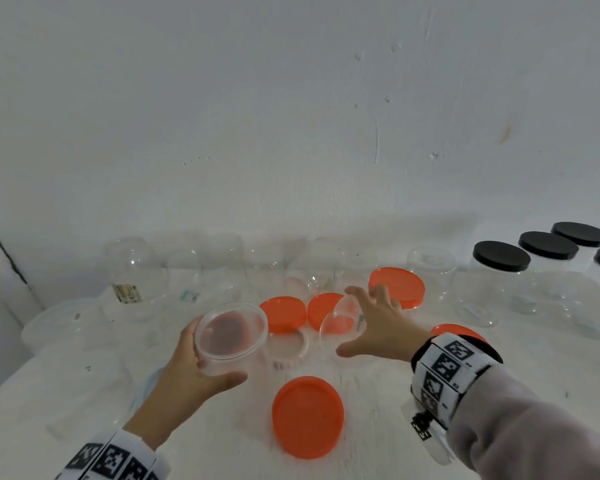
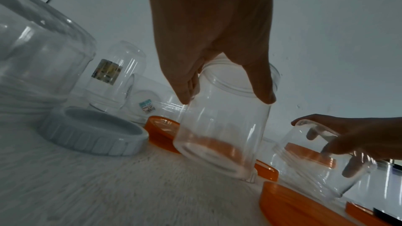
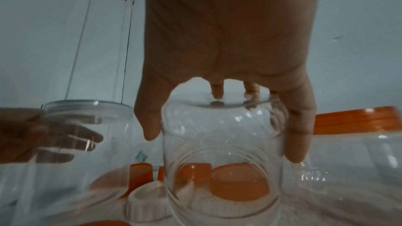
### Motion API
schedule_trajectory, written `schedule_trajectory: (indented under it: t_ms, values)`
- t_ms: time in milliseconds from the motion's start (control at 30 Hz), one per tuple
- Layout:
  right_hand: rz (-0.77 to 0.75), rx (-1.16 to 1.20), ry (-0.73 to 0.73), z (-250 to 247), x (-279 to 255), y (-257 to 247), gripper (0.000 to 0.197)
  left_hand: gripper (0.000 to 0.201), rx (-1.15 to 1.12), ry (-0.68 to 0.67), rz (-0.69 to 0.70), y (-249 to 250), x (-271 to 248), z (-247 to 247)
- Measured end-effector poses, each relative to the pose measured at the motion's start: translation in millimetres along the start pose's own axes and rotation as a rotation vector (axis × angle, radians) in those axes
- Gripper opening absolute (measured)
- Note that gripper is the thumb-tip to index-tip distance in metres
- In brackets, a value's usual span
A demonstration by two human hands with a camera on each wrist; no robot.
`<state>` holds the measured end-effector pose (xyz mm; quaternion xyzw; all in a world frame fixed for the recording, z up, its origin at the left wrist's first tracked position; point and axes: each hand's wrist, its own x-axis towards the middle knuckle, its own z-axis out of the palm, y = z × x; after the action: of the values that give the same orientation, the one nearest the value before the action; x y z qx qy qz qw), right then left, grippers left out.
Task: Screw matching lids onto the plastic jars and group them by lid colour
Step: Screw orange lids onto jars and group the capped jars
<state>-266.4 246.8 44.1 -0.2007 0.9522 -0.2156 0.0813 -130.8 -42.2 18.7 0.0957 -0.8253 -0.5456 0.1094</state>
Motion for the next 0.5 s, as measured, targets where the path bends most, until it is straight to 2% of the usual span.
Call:
schedule_trajectory:
  t_ms: [167,333,400,500]
  values:
    - [0.072,0.175,0.051,-17,-16,25,0.106,0.108,0.059,-0.022,0.008,-7,-6,0]
    - [0.141,0.328,0.083,-23,-29,39,0.099,0.118,0.121,0.017,-0.062,-7,-4,-2]
    - [0.186,0.41,0.053,-24,-33,43,0.099,0.123,0.257,0.044,-0.013,-2,-4,0]
    - [0.248,0.662,-0.022,-25,-43,48,0.102,0.124,0.488,0.037,0.147,11,-4,8]
